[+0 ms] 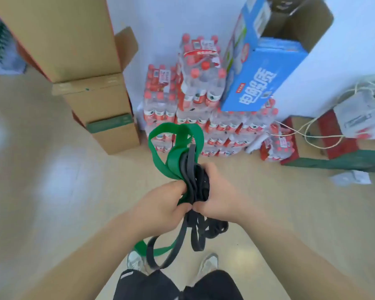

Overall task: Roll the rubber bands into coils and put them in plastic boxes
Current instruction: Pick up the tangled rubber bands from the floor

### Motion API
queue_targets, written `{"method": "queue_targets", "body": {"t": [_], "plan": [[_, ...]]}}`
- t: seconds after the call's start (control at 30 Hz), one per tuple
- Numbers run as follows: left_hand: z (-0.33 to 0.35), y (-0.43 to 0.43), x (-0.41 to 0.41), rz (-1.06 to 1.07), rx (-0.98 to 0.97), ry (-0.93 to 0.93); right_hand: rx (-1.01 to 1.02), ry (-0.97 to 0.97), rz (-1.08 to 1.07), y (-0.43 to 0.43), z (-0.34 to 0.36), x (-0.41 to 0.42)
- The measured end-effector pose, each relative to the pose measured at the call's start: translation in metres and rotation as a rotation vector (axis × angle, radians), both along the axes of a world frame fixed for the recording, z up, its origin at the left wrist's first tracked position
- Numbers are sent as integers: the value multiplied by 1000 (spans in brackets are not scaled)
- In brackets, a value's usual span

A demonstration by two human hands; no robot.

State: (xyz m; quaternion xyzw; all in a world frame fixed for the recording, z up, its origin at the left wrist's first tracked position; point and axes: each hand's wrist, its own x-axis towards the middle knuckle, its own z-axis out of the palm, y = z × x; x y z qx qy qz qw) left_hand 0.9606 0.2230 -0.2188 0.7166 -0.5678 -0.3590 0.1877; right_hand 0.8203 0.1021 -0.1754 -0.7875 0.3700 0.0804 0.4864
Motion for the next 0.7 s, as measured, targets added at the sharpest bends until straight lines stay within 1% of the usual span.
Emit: {"method": "queue_targets", "body": {"t": [0.1,0.2,0.3,0.4,0.53,0.7], "plan": [[19,-51,-91,-118,-50,-24,4,-32,-164,-31,18,-108],[35,-105,-194,-233,-85,13,7,-50,-309,-61,28,-225],[47,-162,-298,-342,-84,60,-7,-104,-443,-92,40,-337],[62,-216,-399,-434,-58,64,-46,-77,-577,-122,53,-442],[74,-285,-511,-584,-53,75,-86,-30,-723,-166,66,-555],[77,-380,-633,-736,-43,29,-150,27,-888,-229,64,-668]]}}
